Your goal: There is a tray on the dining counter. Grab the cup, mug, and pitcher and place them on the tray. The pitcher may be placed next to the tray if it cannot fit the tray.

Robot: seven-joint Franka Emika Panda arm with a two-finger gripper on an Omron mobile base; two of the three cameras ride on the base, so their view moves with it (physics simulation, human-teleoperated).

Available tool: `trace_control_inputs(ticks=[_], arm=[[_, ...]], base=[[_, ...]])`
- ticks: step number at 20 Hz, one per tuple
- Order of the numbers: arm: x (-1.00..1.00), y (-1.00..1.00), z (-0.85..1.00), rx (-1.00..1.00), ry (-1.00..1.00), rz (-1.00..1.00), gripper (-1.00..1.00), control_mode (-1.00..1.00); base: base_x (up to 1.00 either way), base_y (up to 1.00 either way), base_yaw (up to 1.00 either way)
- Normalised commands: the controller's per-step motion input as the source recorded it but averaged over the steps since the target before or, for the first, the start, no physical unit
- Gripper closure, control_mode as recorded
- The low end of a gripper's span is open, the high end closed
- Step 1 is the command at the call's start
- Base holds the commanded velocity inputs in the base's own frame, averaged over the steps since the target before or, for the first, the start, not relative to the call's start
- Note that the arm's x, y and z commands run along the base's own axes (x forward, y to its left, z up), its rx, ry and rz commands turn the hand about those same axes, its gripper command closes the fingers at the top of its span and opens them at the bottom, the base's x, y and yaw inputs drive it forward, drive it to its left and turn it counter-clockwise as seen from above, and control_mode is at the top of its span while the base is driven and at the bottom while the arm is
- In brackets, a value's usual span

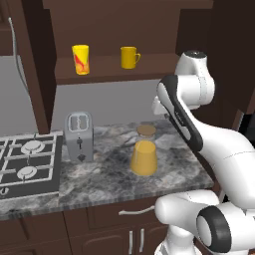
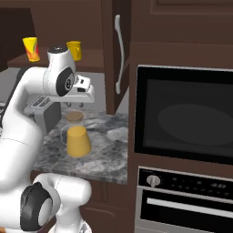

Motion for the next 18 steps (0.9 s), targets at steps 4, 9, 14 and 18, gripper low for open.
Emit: trace_control_inputs(ticks=[4,9,14,18], arm=[[-0.02,0.05,0.0,0.0,0.04,-0.03,-1.0,-1.0],[-0.03,0.26,0.0,0.01,0.01,-0.17,-1.0,-1.0],[-0.1,0.31,0.13,0.08,0.0,-0.3,-1.0,-1.0],[-0.02,0.23,0.22,0.14,0.0,-0.34,-1.0,-1.0]], base=[[0.0,0.0,0.0],[0.0,0.0,0.0],[0.0,0.0,0.0],[0.0,0.0,0.0]])
